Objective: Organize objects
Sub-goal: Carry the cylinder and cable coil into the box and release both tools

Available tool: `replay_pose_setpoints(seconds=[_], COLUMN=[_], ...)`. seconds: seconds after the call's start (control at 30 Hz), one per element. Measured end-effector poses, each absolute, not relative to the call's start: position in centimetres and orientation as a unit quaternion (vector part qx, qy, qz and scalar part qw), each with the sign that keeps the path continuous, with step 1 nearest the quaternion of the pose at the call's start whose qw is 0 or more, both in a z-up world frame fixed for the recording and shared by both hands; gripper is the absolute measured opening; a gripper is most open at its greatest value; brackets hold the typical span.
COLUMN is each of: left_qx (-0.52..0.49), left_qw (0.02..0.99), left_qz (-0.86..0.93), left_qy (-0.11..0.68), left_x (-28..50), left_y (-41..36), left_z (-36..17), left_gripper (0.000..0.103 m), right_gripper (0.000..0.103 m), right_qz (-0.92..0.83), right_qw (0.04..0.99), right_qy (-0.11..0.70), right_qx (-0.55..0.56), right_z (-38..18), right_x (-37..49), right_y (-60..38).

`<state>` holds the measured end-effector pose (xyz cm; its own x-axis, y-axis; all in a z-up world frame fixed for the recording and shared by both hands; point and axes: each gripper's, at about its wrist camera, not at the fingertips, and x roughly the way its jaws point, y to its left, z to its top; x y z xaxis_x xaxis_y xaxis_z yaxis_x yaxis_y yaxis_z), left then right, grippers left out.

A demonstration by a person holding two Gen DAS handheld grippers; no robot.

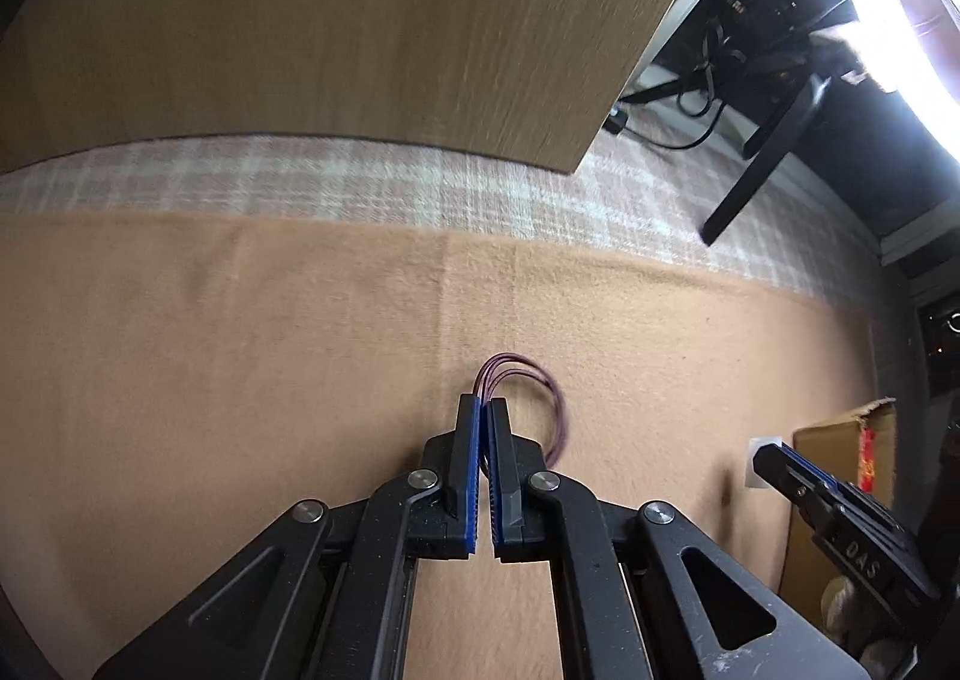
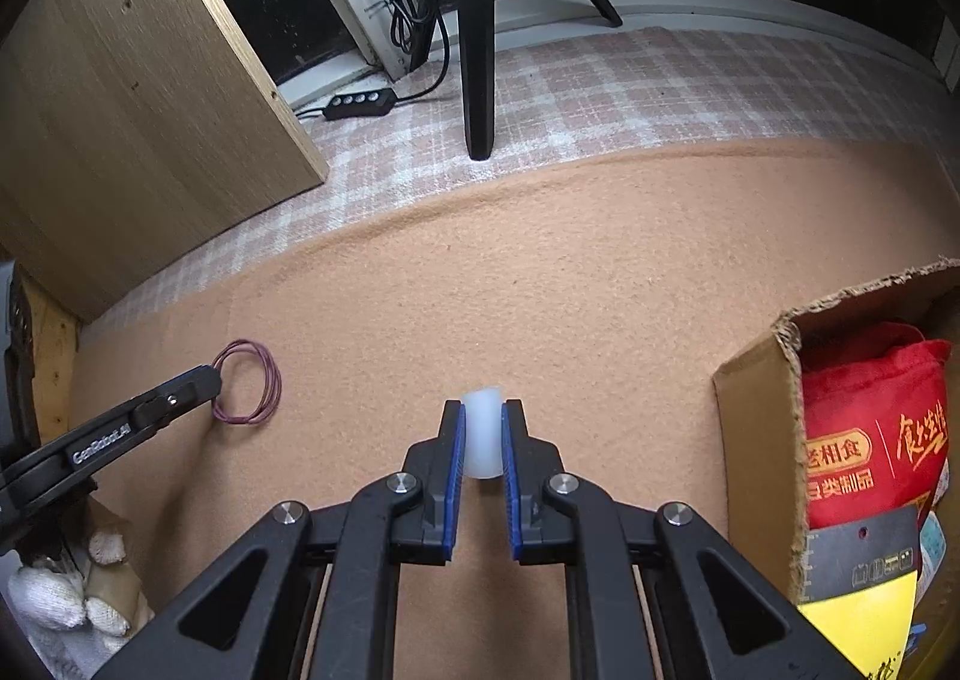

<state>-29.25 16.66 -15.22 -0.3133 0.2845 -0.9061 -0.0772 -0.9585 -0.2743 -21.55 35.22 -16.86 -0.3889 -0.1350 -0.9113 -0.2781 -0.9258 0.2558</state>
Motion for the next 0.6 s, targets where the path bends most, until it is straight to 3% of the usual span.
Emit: replay_pose_setpoints(seconds=[0.3, 0.6], left_qx=[-0.545, -0.509], left_qw=[0.152, 0.228], left_qz=[0.819, 0.825], left_qy=[-0.096, -0.088], left_x=[-24.8, -20.0], left_y=[15.6, 21.7], left_z=[-10.3, -5.0], left_gripper=[0.002, 0.002], right_gripper=[0.011, 0.011], right_qz=[0.829, 0.849], right_qw=[0.011, 0.011], right_qy=[0.206, 0.214], right_qx=[-0.519, -0.483], right_z=[-12.8, -8.4], right_x=[-18.7, -11.8], right_y=[35.4, 39.3])
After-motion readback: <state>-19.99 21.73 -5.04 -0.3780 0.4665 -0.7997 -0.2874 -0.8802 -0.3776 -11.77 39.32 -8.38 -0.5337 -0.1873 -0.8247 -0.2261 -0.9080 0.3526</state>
